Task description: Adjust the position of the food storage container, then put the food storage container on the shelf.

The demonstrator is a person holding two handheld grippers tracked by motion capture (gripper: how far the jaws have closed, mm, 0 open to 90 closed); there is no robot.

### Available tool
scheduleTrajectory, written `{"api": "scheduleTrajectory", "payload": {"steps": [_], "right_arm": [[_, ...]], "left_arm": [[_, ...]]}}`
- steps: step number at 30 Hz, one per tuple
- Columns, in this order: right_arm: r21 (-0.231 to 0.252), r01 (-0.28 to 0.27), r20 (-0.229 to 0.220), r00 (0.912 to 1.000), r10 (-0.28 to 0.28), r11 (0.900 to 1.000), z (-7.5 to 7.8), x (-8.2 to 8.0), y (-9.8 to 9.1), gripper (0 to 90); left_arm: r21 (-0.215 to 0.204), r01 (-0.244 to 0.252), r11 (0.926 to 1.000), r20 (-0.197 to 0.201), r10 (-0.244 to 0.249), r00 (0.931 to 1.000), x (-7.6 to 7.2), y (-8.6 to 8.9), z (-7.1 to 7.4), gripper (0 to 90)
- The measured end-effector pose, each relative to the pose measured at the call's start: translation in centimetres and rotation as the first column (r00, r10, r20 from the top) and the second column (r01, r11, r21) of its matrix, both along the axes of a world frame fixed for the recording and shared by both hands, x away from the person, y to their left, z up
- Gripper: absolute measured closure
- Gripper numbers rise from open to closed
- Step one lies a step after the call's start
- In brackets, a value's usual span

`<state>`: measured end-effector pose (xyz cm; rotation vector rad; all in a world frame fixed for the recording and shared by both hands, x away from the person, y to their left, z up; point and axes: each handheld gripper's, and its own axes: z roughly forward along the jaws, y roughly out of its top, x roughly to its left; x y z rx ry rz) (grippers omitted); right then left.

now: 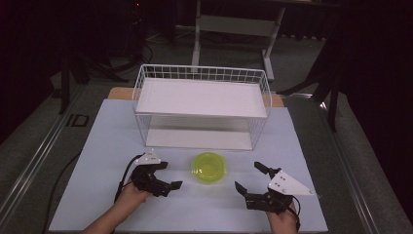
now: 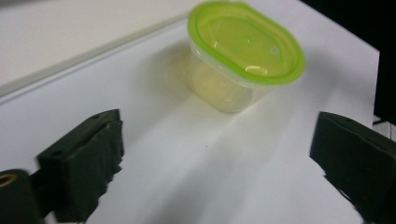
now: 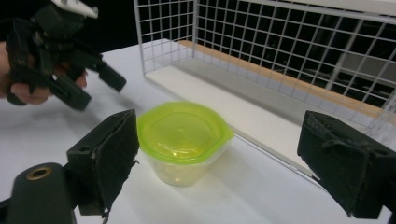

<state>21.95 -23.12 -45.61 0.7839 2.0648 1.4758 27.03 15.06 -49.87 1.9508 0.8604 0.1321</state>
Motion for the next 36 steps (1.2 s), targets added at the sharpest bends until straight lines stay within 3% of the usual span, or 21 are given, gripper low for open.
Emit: {"api": "scheduleTrajectory", "payload": {"steps": [4, 8, 12, 14, 16, 18, 20, 22, 25, 26, 29, 32, 33, 35, 36], "right_arm": [[-0.043, 0.004, 0.015, 0.9999, -0.003, 0.9991, 0.1, -0.2, 0.5, 15.5], [-0.081, -0.021, 0.011, 0.9997, 0.022, 0.9965, 0.5, -0.2, 1.2, 15.8], [-0.090, -0.042, 0.017, 0.9989, 0.043, 0.9951, 0.5, 0.3, 1.9, 15.7], [-0.068, -0.067, -0.042, 0.9971, 0.064, 0.9954, 0.6, 0.8, 2.0, 15.1], [-0.050, -0.082, -0.036, 0.9961, 0.080, 0.9954, 0.6, 1.2, 2.1, 13.7], [-0.087, -0.047, -0.005, 0.9989, 0.046, 0.9952, 0.6, 1.6, 2.3, 13.6], [-0.103, -0.040, -0.005, 0.9992, 0.039, 0.9939, 0.7, 2.1, 2.6, 13.8], [-0.103, -0.024, -0.010, 0.9997, 0.023, 0.9944, 0.7, 2.6, 2.8, 13.3], [-0.097, -0.040, -0.025, 0.9990, 0.038, 0.9944, 0.7, 3.2, 3.0, 13.0], [-0.120, -0.057, -0.020, 0.9983, 0.055, 0.9912, 0.6, 3.7, 3.3, 13.0], [-0.120, -0.059, -0.046, 0.9975, 0.054, 0.9910, 0.4, 4.1, 3.6, 13.1], [-0.097, -0.035, -0.084, 0.9961, 0.027, 0.9946, 0.0, 5.0, 3.7, 11.8], [-0.069, -0.004, -0.121, 0.9926, -0.005, 0.9976, -0.2, 5.6, 3.7, 11.5], [-0.055, 0.009, -0.136, 0.9905, -0.017, 0.9985, -0.3, 5.9, 3.7, 11.5], [-0.034, 0.057, -0.150, 0.9868, -0.061, 0.9978, -0.4, 6.4, 3.8, 11.5]], "left_arm": [[-0.072, -0.020, 0.9972, 0.105, 0.027, 0.9941, -0.9, 0.5, 1.6, 2.5], [-0.093, 0.015, 0.9956, 0.151, -0.001, 0.9885, -1.3, 0.3, 3.0, 2.5], [-0.089, 0.047, 0.9949, 0.159, -0.032, 0.9868, -1.0, -0.4, 3.8, 2.6], [-0.085, 0.069, 0.9940, 0.157, -0.054, 0.9860, -0.8, -0.8, 4.2, 2.6], [-0.097, 0.082, 0.9919, 0.171, -0.065, 0.9832, -0.7, -1.1, 4.4, 2.6], [-0.097, 0.086, 0.9915, 0.173, -0.069, 0.9825, -0.4, -1.5, 4.7, 2.6], [-0.122, 0.093, 0.9882, 0.159, -0.073, 0.9847, 0.0, -1.8, 4.8, 2.6], [-0.112, 0.058, 0.9920, 0.149, -0.041, 0.9880, 0.3, -2.1, 5.1, 2.6], [-0.095, 0.045, 0.9945, 0.159, -0.029, 0.9868, 0.7, -2.5, 5.4, 2.5], [-0.097, 0.055, 0.9937, 0.154, -0.039, 0.9873, 0.8, -2.6, 5.5, 2.6], [-0.120, 0.083, 0.9893, 0.136, -0.067, 0.9884, 1.4, -2.8, 5.6, 2.6], [-0.099, 0.092, 0.9908, 0.131, -0.079, 0.9882, 1.9, -3.1, 5.6, 2.6], [-0.095, 0.092, 0.9912, 0.130, -0.080, 0.9883, 2.1, -3.2, 5.5, 2.6], [-0.100, 0.085, 0.9913, 0.115, -0.074, 0.9906, 2.5, -3.4, 5.2, 2.7], [-0.101, 0.084, 0.9914, 0.110, -0.072, 0.9913, 2.6, -3.4, 5.1, 2.8]]}}
